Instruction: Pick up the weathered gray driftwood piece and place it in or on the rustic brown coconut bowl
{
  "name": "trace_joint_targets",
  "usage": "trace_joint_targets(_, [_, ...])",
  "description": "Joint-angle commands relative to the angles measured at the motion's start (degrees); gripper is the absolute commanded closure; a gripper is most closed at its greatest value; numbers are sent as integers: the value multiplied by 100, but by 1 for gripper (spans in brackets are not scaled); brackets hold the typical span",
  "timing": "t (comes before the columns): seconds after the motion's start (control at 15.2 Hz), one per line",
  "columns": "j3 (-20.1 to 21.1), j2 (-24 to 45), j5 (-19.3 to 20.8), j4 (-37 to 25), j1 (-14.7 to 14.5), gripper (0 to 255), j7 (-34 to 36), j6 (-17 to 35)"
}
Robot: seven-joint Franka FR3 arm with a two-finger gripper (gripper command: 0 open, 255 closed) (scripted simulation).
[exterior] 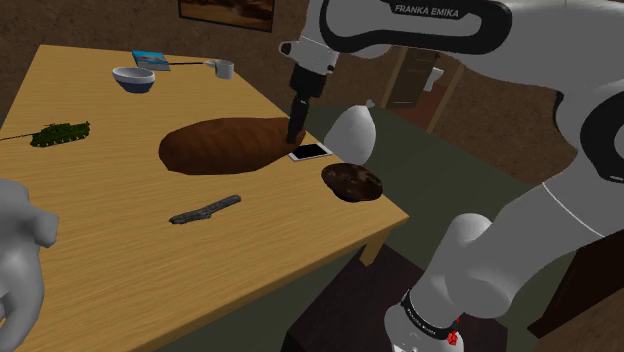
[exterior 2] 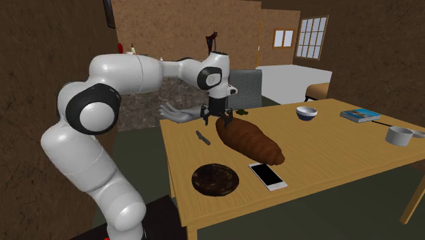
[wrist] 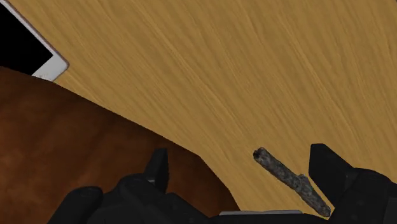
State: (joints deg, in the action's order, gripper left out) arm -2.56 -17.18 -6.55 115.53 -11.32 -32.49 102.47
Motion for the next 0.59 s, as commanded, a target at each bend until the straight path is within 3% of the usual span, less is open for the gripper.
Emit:
trace_joint_targets(0.0, [37, 424, -52, -261, -143, 0, -398, 24])
trace_joint_targets(0.53, [358, 1919, -119, -1335, -582, 0, -1781, -101])
